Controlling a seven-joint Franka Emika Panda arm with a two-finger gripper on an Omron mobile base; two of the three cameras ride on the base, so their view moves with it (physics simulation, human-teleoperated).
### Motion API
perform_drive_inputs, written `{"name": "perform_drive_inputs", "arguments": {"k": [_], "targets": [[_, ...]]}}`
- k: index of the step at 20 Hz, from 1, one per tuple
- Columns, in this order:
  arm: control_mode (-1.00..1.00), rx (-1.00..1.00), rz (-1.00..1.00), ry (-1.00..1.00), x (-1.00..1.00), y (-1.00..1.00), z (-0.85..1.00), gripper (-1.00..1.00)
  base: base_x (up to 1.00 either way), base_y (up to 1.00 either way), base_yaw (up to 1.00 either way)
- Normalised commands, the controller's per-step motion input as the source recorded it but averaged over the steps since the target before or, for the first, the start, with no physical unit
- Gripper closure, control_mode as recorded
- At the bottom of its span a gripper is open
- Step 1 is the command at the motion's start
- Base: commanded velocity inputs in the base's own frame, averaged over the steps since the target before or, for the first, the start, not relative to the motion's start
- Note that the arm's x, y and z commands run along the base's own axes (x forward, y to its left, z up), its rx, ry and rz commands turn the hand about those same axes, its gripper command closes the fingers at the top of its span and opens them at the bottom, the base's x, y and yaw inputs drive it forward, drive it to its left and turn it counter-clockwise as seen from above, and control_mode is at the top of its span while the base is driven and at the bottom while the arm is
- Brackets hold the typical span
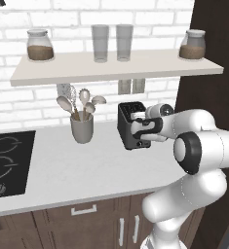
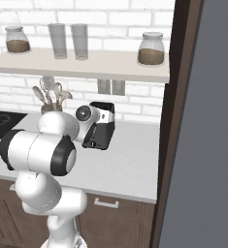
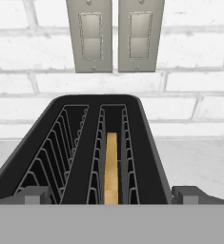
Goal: Start the toaster. Once the lever pops up, take the bread to the plate on the dining counter.
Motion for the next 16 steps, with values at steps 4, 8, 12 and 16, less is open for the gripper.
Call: {"name": "perform_drive_inputs", "arguments": {"k": [4,8,12,16], "targets": [[-1.0,0.0,0.0,0.0,0.0,0.0,0.0,-1.0,0.0,0.0,0.0],[-1.0,0.0,0.0,0.0,0.0,0.0,0.0,-1.0,0.0,0.0,0.0],[-1.0,0.0,0.0,0.0,0.0,0.0,0.0,-1.0,0.0,0.0,0.0],[-1.0,0.0,0.0,0.0,0.0,0.0,0.0,-1.0,0.0,0.0,0.0]]}}
